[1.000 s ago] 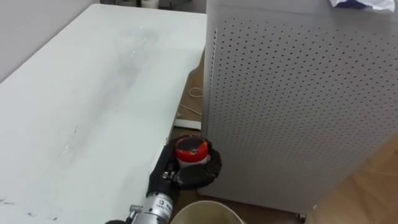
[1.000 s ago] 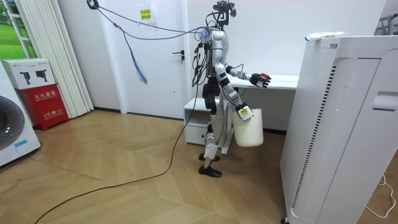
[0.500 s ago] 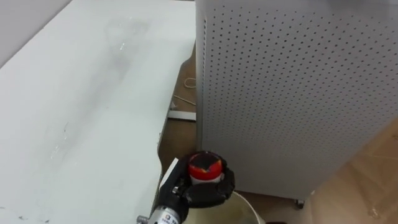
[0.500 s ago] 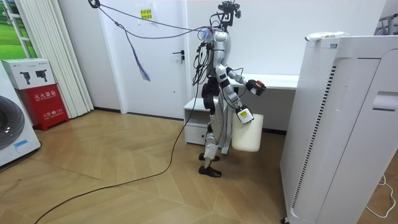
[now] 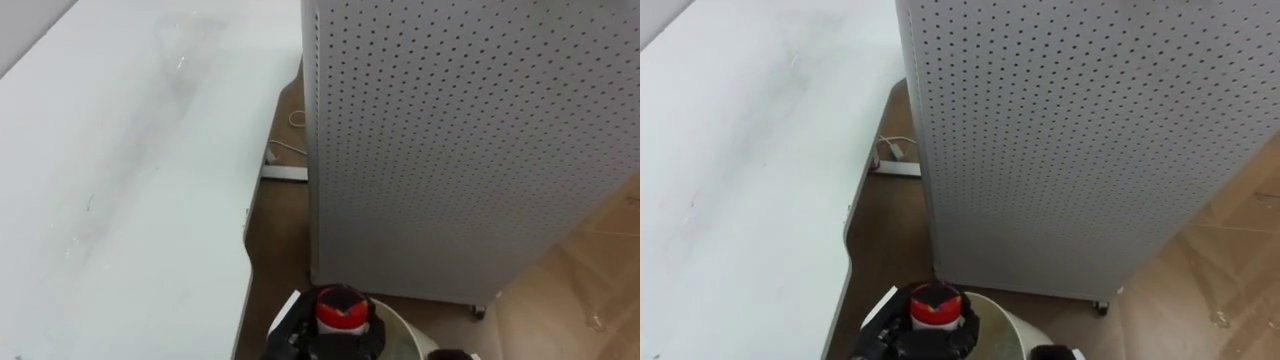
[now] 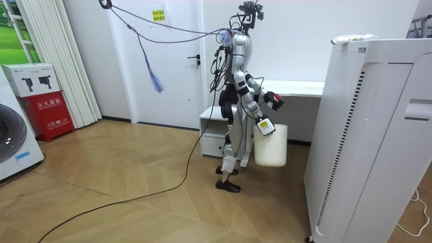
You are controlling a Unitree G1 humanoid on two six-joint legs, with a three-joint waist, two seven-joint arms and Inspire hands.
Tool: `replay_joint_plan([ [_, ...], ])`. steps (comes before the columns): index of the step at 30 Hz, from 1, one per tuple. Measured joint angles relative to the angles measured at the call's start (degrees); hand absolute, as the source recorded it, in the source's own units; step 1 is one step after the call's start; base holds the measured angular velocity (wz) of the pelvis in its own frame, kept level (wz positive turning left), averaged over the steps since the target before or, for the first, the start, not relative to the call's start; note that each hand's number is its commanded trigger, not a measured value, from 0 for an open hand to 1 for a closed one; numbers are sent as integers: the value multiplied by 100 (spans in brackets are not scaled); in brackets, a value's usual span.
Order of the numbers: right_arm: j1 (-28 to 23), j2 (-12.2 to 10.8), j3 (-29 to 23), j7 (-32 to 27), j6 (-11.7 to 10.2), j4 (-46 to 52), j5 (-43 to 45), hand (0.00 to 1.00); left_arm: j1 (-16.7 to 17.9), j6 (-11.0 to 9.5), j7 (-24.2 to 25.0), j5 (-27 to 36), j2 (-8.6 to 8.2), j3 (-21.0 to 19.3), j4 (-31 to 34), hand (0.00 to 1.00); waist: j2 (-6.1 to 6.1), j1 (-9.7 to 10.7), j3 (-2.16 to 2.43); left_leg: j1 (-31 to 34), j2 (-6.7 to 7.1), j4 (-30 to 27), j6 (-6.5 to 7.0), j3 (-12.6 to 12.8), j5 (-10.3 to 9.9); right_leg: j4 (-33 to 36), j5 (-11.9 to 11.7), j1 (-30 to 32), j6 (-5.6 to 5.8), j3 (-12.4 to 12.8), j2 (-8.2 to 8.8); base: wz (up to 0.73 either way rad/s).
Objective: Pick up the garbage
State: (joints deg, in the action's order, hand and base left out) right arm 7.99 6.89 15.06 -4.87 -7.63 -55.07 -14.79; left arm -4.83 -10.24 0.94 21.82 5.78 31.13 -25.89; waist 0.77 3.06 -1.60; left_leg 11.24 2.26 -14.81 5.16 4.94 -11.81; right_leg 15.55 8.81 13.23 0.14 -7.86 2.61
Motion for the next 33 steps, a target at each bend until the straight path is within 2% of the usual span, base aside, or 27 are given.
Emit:
replay_joint_plan([
  [12,0,-31,1,13,-2,-39,-76,100,1,0,200,-4,2,77,0,0,-11,9,-8,-1,1,0,0,0,0,7,0,-2,0,4,2,0],
  [19,-12,-23,46,8,72,-94,-94,100,5,0,210,-5,1,175,-10,0,-22,17,-30,3,1,-4,0,15,0,13,0,7,0,15,4,-1],
  [25,-3,-21,53,83,71,-47,-116,100,0,0,213,-6,-23,183,-8,0,-17,26,-29,9,-9,-4,0,237,0,136,1,148,1,208,-4,-17],
  [29,-4,-11,61,114,71,7,-125,100,-5,0,213,-28,-9,198,107,0,-16,146,-27,-65,-8,0,0,319,0,238,3,171,5,304,-5,-12],
  [33,-18,-5,45,117,85,36,-102,100,-13,5,212,-378,1,146,456,0,-21,186,-28,-185,8,0,1,463,-1,356,3,181,5,330,7,-26],
])
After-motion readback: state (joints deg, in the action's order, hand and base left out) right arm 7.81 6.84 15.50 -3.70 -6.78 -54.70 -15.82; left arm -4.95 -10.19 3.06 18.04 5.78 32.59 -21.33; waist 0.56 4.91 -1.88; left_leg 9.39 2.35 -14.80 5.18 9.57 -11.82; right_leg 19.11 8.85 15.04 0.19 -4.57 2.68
